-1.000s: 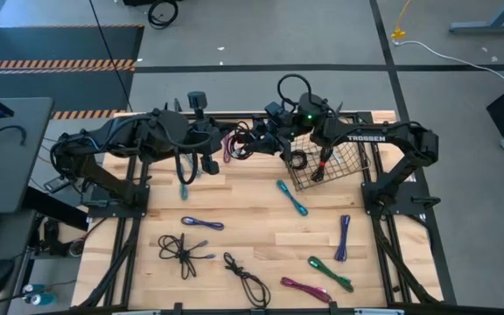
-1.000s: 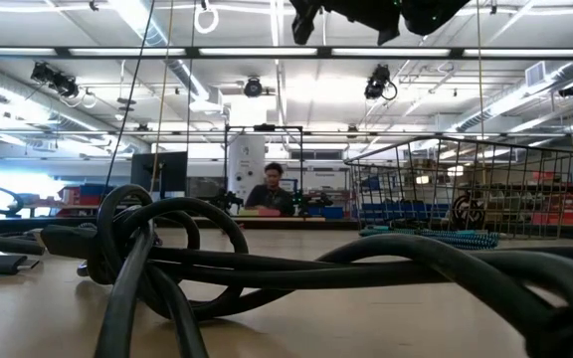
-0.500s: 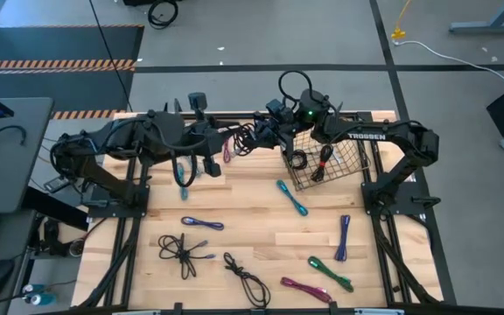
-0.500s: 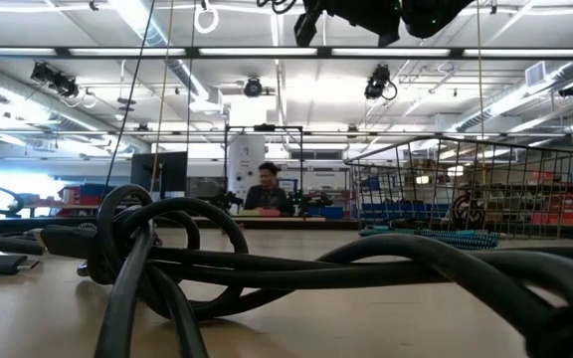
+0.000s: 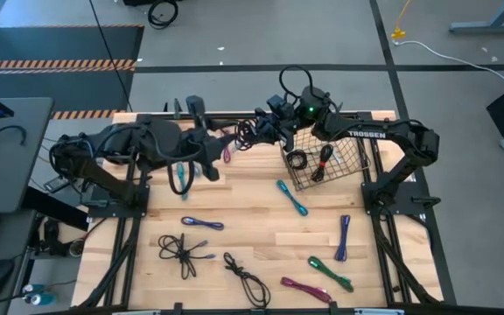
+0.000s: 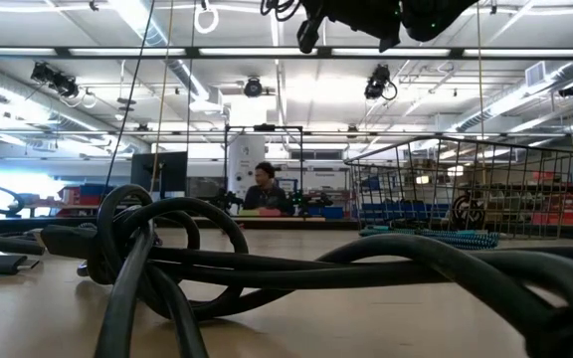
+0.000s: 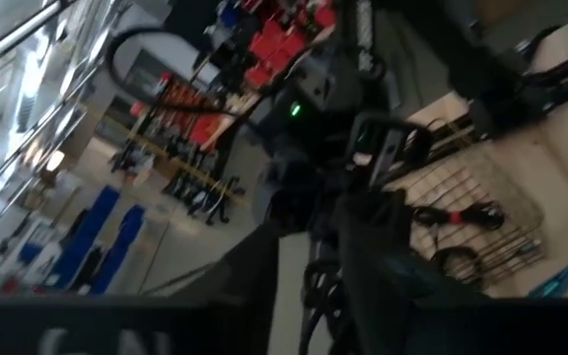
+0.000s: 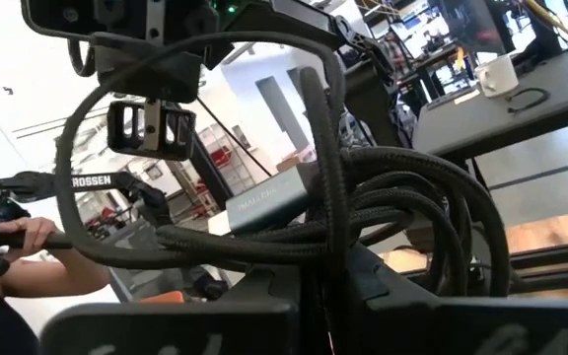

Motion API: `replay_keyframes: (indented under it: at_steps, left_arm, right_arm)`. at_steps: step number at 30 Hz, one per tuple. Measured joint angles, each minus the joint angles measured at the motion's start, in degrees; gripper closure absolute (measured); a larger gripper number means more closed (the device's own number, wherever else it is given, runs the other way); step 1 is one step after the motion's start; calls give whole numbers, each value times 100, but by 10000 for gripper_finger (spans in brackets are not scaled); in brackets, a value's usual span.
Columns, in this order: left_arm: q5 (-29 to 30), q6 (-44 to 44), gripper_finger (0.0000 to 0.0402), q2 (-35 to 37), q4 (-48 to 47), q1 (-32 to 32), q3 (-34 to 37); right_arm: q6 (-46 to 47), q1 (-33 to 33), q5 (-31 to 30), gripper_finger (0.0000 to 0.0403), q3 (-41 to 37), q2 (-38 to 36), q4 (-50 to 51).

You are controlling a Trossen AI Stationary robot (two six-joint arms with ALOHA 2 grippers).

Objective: Pick and place USB-C Cables
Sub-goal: Put the black charger cable into the wire basket

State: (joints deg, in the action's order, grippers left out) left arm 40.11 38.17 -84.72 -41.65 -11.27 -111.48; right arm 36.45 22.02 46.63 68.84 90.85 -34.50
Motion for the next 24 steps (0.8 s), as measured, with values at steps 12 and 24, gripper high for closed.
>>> replay_keyframes:
  at_steps: [12, 24]
  left_arm:
    - [1681, -24, 178, 71, -25, -1028, -2]
    - [2222, -1709, 195, 309, -791, -2155, -4]
  right_arm:
    - [241, 694, 243, 380, -7, -66, -5]
    - [-235, 1907, 198, 380, -7, -1416, 1904]
